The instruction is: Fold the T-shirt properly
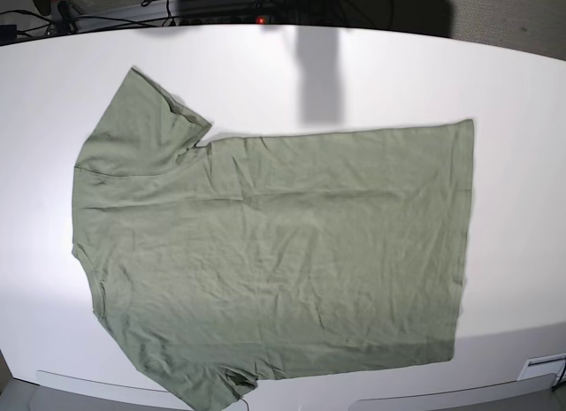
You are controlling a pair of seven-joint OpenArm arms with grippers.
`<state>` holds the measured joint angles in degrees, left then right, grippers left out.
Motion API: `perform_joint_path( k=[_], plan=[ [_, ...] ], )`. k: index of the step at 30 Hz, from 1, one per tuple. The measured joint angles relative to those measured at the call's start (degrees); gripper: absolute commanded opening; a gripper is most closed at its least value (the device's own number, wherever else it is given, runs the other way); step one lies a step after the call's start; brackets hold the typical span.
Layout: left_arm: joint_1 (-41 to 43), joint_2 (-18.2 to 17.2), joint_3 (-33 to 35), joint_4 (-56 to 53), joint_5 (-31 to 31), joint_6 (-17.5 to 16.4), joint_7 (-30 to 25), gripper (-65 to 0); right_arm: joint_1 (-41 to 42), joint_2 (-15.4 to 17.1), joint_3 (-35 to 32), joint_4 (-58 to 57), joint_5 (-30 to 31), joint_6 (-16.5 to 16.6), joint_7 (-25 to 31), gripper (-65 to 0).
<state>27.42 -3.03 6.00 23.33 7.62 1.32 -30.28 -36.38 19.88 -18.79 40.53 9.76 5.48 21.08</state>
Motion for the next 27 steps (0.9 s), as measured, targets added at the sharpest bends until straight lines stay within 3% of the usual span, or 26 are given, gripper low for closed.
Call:
perform_joint_path(
  k=[8, 12, 17, 21, 27],
  plan=[
    [8.5, -2.6, 0.0, 14.0, -9.4, 2.2, -0.5, -65.0, -10.4, 4.3, 0.0, 13.0, 0.0, -0.1, -1.0, -65.0],
    [16.7, -3.0, 0.0, 23.5, -9.8, 2.8, 2.3, -65.0, -15.5, 5.4, 0.0, 16.1, -0.8, -0.9, -1.2, -65.0],
    [24.0, -4.8, 0.0, 34.9, -13.3, 6.4, 1.9, -65.0, -22.6, 5.9, 0.1, 19.9, -0.7, -10.0, 0.9, -65.0],
    [28.2, -5.9, 0.0, 41.5, -13.3, 7.1, 2.1, -65.0, -27.3, 6.2, 0.0, 24.6, -1.1, -12.8, 6.0, -65.0],
    [32.8, -6.9, 0.0, 50.5, -13.3, 8.4, 2.1, -65.0, -29.9, 7.8, 0.2, 31.4, -6.6, -20.3, 5.9, -65.0]
  ],
)
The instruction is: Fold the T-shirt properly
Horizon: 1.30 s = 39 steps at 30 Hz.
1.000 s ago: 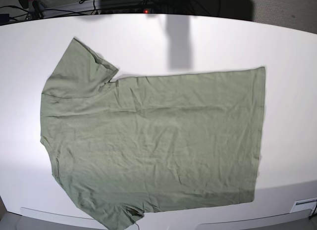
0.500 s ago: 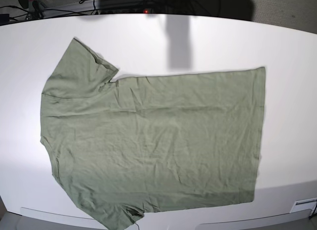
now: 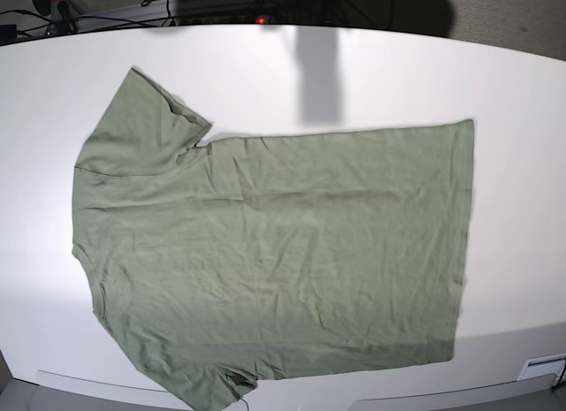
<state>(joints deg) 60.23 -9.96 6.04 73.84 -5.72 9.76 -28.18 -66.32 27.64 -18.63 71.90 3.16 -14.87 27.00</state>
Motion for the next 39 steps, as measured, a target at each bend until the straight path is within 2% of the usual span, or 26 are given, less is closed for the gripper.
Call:
perform_joint_path(
  k=[5, 8, 12, 16, 21, 28, 32, 39],
  plan=[
    [2.6, -2.1, 0.0, 6.5, 0.0, 1.4, 0.2, -65.0, -0.8, 0.3, 0.0, 5.2, 0.0, -3.2, 0.0, -65.0],
    [3.4, -2.9, 0.0, 9.9, -0.1, 5.1, 0.1, -65.0, -0.8, 0.5, 0.0, 8.8, 0.0, -5.3, 0.0, -65.0],
    [6.0, -3.0, 0.0, 14.7, -0.2, 9.4, -0.3, -65.0, -1.0, 0.5, 0.0, 12.1, 0.0, -6.2, 0.0, -65.0],
    [8.3, -3.4, 0.0, 18.2, -0.2, 10.5, -1.7, -65.0, -2.1, 0.6, 0.0, 16.1, -5.9, -7.4, 0.1, -65.0],
    [7.9, -3.5, 0.0, 22.6, -0.1, 12.4, -1.9, -65.0, -2.1, 0.5, 0.0, 21.7, -6.0, -9.2, 1.0, -65.0],
    [7.8, -5.4, 0.0, 27.9, -0.2, 12.6, -1.6, -65.0, -1.8, 0.6, 0.0, 30.6, -6.2, -10.2, 1.5, -65.0],
    [7.7, -5.4, 0.0, 30.6, 0.0, 12.5, -1.7, -65.0, -1.1, 0.6, 0.0, 34.7, -9.1, -10.2, 1.5, -65.0],
    [4.2, -5.3, 0.0, 31.3, -0.2, 12.5, -1.5, -65.0, 3.6, 0.5, -0.1, 35.8, -9.0, -10.2, 0.3, -65.0]
  ],
)
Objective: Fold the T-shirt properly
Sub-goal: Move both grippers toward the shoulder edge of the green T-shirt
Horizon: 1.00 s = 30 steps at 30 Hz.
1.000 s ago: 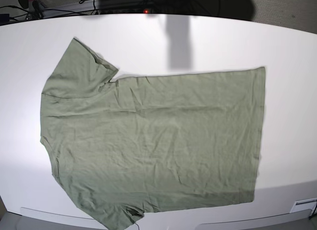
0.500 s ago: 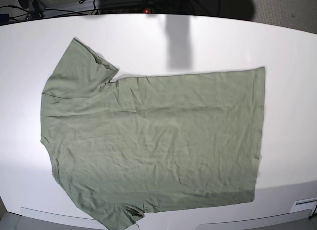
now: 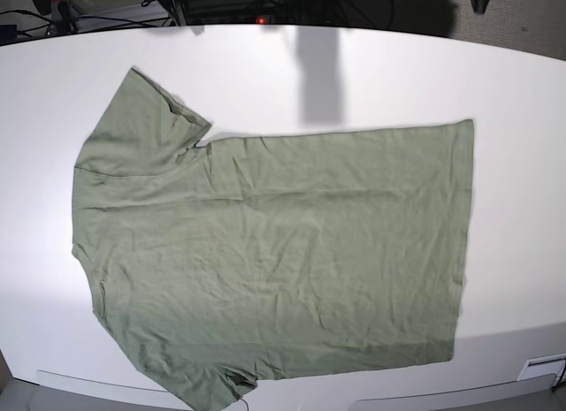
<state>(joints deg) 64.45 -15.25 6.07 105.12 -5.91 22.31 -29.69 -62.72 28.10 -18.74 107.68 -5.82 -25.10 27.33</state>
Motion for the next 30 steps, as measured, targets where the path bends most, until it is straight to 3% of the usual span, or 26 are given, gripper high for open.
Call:
perform_joint_path(
  k=[3, 7, 11, 14, 16, 19, 22, 25, 30],
  plan=[
    [-1.8, 0.0, 0.0, 0.0, 0.0, 0.0, -0.2, -65.0, 2.7, -0.5, 0.0, 0.0, 0.1, -1.3, -3.2, -65.0],
    [-3.3, 0.0, 0.0, 0.0, 0.0, 0.0, -0.2, -65.0, 2.6, -5.3, 0.2, 0.0, -0.3, -3.0, -4.0, -65.0],
    [-7.0, 0.0, 0.0, 0.0, 0.0, 0.0, -0.1, -65.0, 3.6, -8.8, 0.0, 0.0, -6.9, -2.8, 1.9, -65.0],
    [-9.6, 0.1, 0.0, 0.0, 0.0, 0.0, 0.1, -65.0, 6.7, -10.8, 0.0, 0.0, -11.5, -2.8, 1.0, -65.0],
    [-11.2, 0.0, 0.1, 0.0, 0.0, -0.1, 0.5, -65.0, 9.1, -11.6, 0.0, 0.0, -13.7, -2.7, -3.8, -65.0],
    [-13.3, 0.0, 0.0, 0.0, 4.1, 0.0, 7.5, -65.0, 13.5, -11.6, -0.1, -0.4, -19.5, -2.7, -15.4, -65.0],
    [-15.5, 0.0, 0.1, 0.0, 11.6, -0.3, 8.7, -65.0, 18.2, -11.3, 0.1, -0.4, -25.6, -2.3, -24.2, -65.0],
    [-17.9, 0.0, 0.0, 0.0, 15.6, -0.3, 9.0, -65.0, 19.8, -8.6, 0.0, -0.4, -29.0, -2.3, -25.0, -65.0],
    [-19.9, 0.1, 0.1, 0.0, 16.0, -0.4, 9.6, -65.0, 19.2, -1.6, -0.2, -0.4, -29.4, -2.1, -25.4, -65.0]
  ],
)
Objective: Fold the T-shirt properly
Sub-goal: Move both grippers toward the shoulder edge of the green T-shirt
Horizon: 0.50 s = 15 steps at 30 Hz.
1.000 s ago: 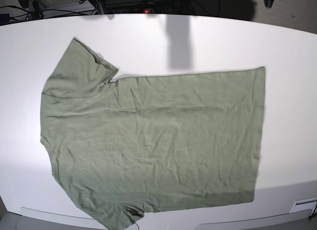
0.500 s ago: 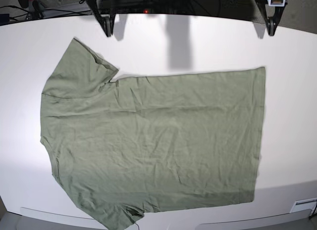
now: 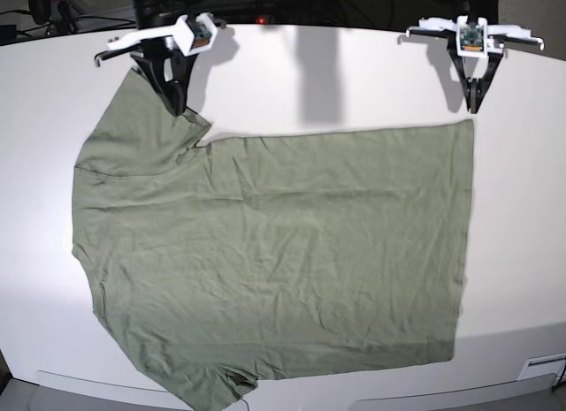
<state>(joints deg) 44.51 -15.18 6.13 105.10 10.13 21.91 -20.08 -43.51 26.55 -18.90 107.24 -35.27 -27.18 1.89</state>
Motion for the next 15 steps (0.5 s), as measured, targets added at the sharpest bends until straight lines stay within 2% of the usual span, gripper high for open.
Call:
perform_joint_path(
  k=[4, 8, 10, 12, 14, 15],
  plan=[
    [-2.8, 0.0, 0.0, 0.0, 0.0, 0.0, 0.9, -65.0, 0.3, 4.3, 0.1, 0.0, 0.0, 0.0, -4.1, -65.0],
    [-6.1, 0.0, 0.0, 0.0, -0.1, 0.0, 0.8, -65.0, 0.2, 4.7, 0.1, 0.0, 0.0, 0.0, -4.5, -65.0],
    [-7.6, 0.0, 0.0, 0.0, 0.0, 0.0, 0.8, -65.0, 0.2, 3.8, 0.1, 0.0, 0.0, -0.1, -4.6, -65.0],
    [-8.2, 0.0, 0.0, 0.0, 0.0, 0.0, 0.8, -65.0, 0.0, 1.7, 0.1, 0.0, 0.0, -1.8, -4.5, -65.0],
    [-8.2, 0.0, 0.0, 0.0, -0.1, -0.5, 0.8, -57.3, -0.1, -0.3, 0.1, 0.0, 0.0, -2.2, -4.6, -64.0],
    [-8.2, -0.1, 0.0, 0.0, -0.1, -0.7, 0.8, -53.8, -0.2, -1.3, 0.1, 0.0, 0.0, -2.2, -4.6, -61.0]
  ],
)
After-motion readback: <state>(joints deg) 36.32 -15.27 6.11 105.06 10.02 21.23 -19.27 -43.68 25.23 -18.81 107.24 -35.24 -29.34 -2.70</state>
